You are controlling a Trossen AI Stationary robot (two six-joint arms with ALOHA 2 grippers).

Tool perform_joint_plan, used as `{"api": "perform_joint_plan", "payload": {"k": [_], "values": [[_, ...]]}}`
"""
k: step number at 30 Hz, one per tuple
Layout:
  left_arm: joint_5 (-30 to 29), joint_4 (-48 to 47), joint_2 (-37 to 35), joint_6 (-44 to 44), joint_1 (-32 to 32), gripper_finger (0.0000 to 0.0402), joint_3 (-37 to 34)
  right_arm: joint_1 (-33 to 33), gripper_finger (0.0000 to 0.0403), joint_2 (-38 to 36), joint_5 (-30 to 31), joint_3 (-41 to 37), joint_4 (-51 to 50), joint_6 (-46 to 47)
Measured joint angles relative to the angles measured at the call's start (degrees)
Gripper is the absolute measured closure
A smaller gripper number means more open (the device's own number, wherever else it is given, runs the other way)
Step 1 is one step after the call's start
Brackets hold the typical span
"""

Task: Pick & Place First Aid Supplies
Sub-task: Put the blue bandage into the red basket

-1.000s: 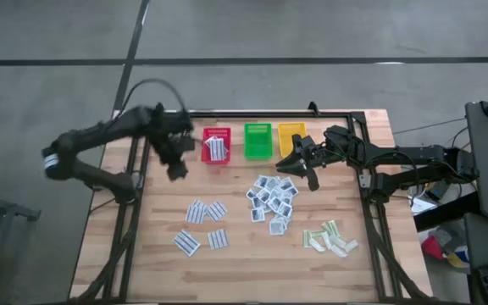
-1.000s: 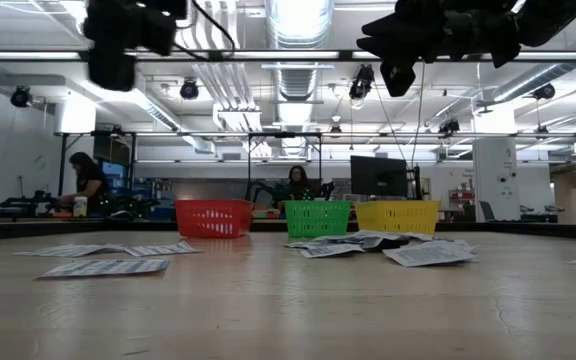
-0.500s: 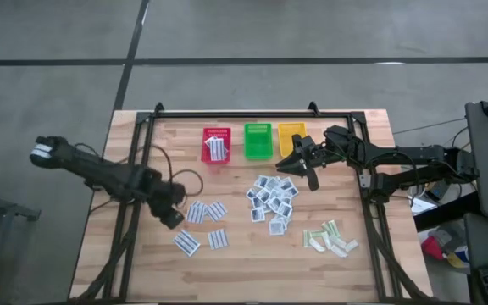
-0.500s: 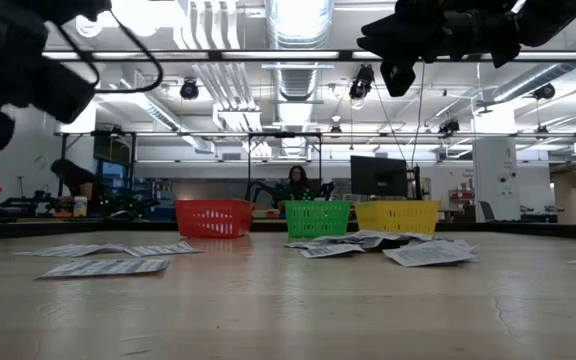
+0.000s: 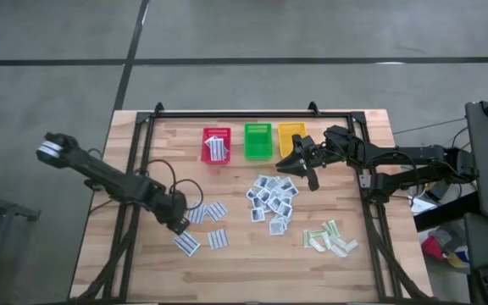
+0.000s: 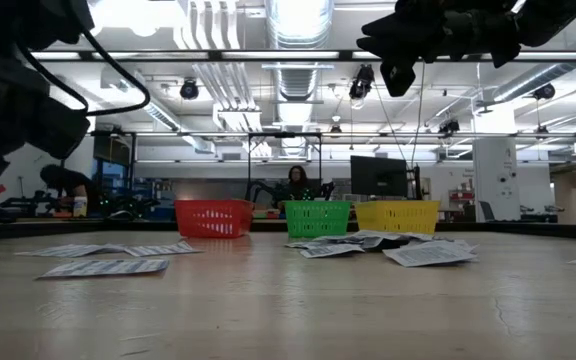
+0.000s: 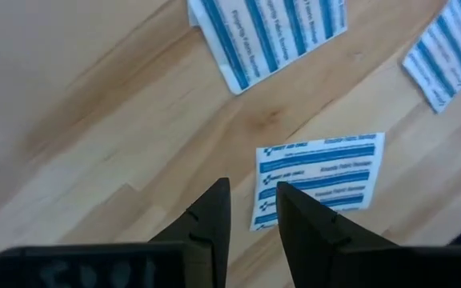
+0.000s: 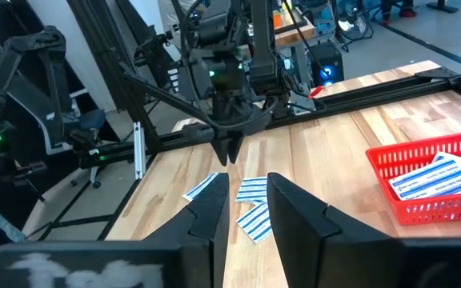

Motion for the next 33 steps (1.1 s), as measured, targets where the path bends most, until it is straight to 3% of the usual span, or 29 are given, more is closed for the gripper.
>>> {"api": "perform_joint_plan", "payload": {"k": [8, 18, 33], "values": [[0.02, -0.19, 5.85, -0.30, -2.29, 0.0306, 4.78, 0.00, 0.0335, 0.00, 0.00, 0.00, 0.02, 0.00], [-0.29, -1.35, 13.05, -2.31, -5.64, 0.0308, 6.34, 0.00, 0.0321, 0.00, 0.00, 0.00, 0.02, 0.15], [-0.26, -0.45, 16.49, -3.01, -6.83, 0.0308, 7.30, -0.02, 0.0331, 0.00, 0.00, 0.00, 0.02, 0.17]]}}
